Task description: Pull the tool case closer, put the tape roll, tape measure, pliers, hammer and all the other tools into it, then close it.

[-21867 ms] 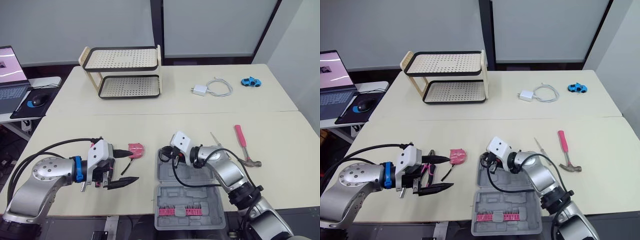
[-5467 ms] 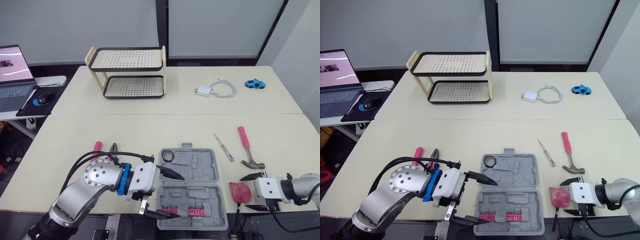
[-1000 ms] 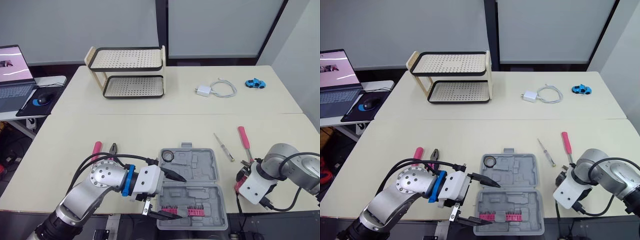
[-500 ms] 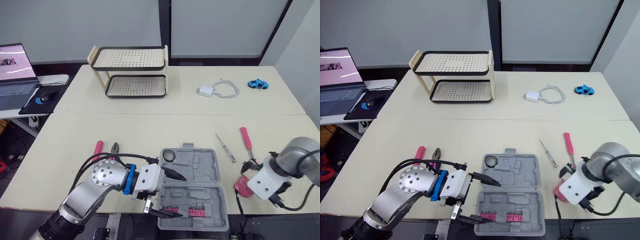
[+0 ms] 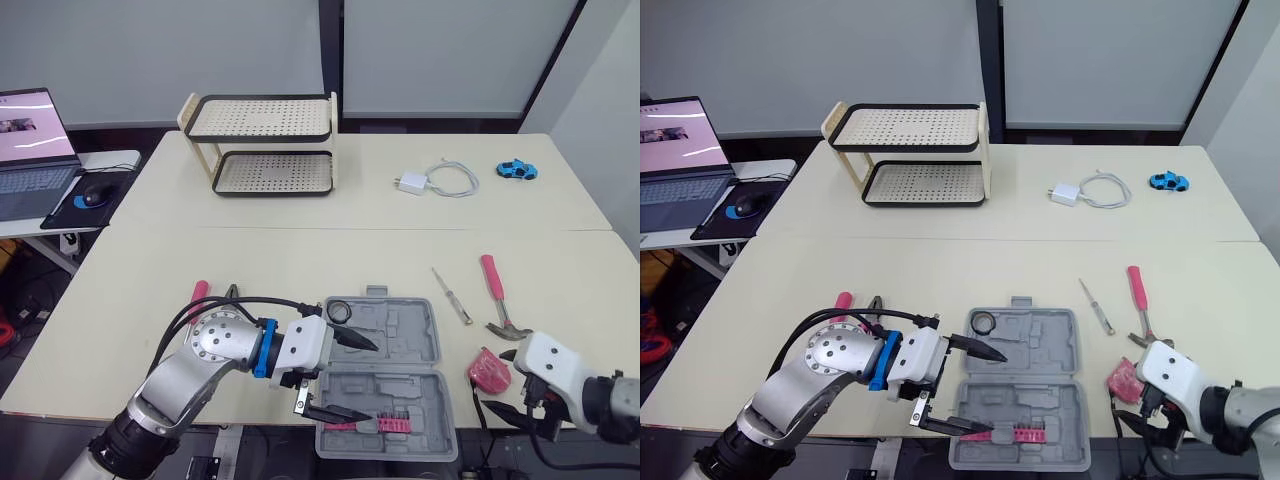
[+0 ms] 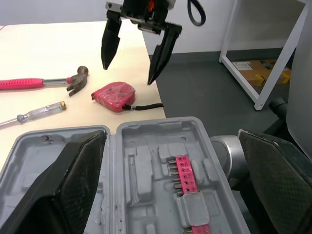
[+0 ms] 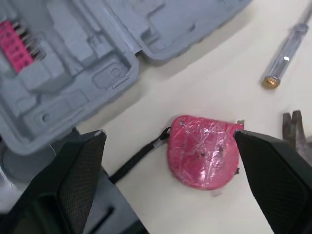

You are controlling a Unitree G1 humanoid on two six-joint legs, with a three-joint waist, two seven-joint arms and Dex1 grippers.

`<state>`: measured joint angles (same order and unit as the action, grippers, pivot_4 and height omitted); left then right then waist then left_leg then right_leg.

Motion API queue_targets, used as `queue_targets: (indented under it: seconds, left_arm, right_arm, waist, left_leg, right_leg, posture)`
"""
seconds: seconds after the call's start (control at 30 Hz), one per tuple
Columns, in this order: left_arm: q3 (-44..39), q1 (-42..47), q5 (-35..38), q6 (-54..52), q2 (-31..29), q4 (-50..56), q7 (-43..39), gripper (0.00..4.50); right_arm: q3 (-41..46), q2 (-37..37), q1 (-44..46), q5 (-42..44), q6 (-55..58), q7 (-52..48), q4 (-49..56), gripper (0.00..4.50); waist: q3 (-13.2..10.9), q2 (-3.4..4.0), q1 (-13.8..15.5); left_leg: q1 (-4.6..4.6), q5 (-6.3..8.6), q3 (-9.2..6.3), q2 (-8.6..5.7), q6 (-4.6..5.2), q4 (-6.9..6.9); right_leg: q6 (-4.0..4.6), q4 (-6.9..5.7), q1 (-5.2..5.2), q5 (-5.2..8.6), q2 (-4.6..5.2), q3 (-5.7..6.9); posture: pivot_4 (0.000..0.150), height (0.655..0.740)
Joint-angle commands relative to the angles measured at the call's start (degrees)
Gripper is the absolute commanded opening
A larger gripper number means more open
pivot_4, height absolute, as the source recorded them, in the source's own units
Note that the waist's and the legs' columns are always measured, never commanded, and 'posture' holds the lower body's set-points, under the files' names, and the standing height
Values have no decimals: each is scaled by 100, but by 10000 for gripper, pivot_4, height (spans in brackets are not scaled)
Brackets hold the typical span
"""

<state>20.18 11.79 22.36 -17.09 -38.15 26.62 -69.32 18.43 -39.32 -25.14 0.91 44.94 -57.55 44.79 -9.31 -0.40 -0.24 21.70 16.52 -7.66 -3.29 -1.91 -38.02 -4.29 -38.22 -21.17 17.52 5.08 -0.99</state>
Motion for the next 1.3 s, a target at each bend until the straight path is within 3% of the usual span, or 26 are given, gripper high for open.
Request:
queue_targets:
  seconds: [0.03,0.5,1.2,1.3]
  left_arm:
    - [-41,53,77,18,-6,138,-26,45000]
    - [-30,110,30,58,-30,69,-125,45000]
    - [-11,145,44,-21,-19,120,-118,45000]
    - [-6,164,39,-30,-15,122,-116,45000]
  right_arm:
    - [-138,97,-171,-124,-318,532,-52,44830]
    - [-609,-392,-101,-195,-1727,861,-1584,44830]
    - [-1132,-616,604,42,-1672,770,-2335,44830]
    - [-1179,-661,644,79,-1726,740,-2379,35562]
  waist:
    - [1,1,3]
    - [0,0,-6]
    - [0,0,-6]
    - [0,0,-5]
  left_leg:
    - [-1,0,0,-1,0,1]
    - [-1,0,0,-1,0,2]
    - [-1,0,-1,-1,0,2]
    - [-1,0,-3,-1,0,2]
  right_leg:
    - [0,0,0,0,1,0]
    - [0,2,2,0,-1,2]
    - [0,4,3,0,0,2]
    - [0,3,2,0,0,5]
  posture:
    - [1500,7400]
    - [1500,7400]
    - [1500,7400]
    - [1500,7400]
